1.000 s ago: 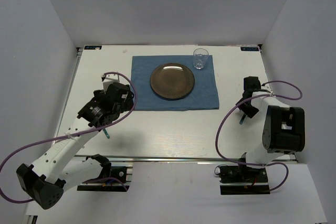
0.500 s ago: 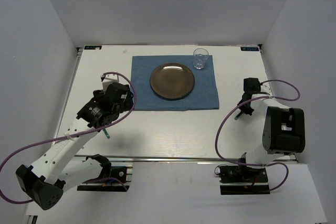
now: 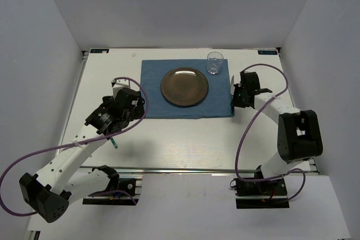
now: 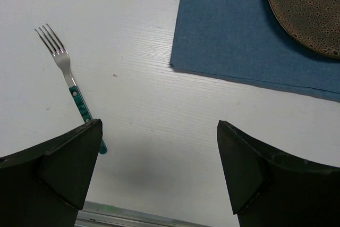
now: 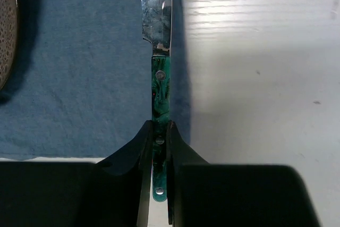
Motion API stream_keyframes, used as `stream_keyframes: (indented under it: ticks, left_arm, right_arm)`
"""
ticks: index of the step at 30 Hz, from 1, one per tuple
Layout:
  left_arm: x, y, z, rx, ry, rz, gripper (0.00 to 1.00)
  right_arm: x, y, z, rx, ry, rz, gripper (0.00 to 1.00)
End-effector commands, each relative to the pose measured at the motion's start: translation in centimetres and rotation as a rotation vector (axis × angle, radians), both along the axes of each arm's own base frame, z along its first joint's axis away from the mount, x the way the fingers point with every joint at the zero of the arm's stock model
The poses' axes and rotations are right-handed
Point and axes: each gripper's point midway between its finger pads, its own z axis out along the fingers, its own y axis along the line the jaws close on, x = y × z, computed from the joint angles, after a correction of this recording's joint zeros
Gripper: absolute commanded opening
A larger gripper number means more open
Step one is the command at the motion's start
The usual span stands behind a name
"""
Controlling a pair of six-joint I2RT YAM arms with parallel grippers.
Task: Set the dinner table for one person
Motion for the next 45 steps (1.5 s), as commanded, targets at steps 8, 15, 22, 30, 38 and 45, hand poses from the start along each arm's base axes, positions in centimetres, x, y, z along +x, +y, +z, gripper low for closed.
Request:
stream_keyframes:
  ticks: [8, 15, 22, 30, 38, 45]
  left_arm:
    - [0.2, -0.2, -0.2, 0.003, 0.002, -0.012, 0.98]
    - [0.3, -0.2, -0.4, 0.006, 0.008, -0.013, 0.98]
    - [0.3, -0.3, -0.4, 0.004, 0.009, -0.018, 0.98]
    - [0.3, -0.4, -0.6, 0.006, 0.015, -0.02, 0.98]
    - [0.2, -0.3, -0.5, 0.004, 0.011, -0.021, 0.98]
    - [0.3, -0.4, -0.4, 0.001, 0.01, -0.021, 0.98]
  right_arm:
    - [3.1, 4.0, -0.7, -0.009, 0.019, 0.119, 0.0]
    - [4.5, 4.7, -1.3, -0.023, 0.04, 0.126, 0.0]
    - [4.8, 3.9, -1.6, -0.071, 0.062, 0.125, 0.0]
    - [5.1, 3.0, -1.5, -0.12, 0.076, 0.127, 0.0]
    - [5.2, 3.0, -3.1, -0.131, 0.132, 0.121, 0.0]
    - [5.1, 3.4, -3.4, -0.106, 0.14, 0.116, 0.12]
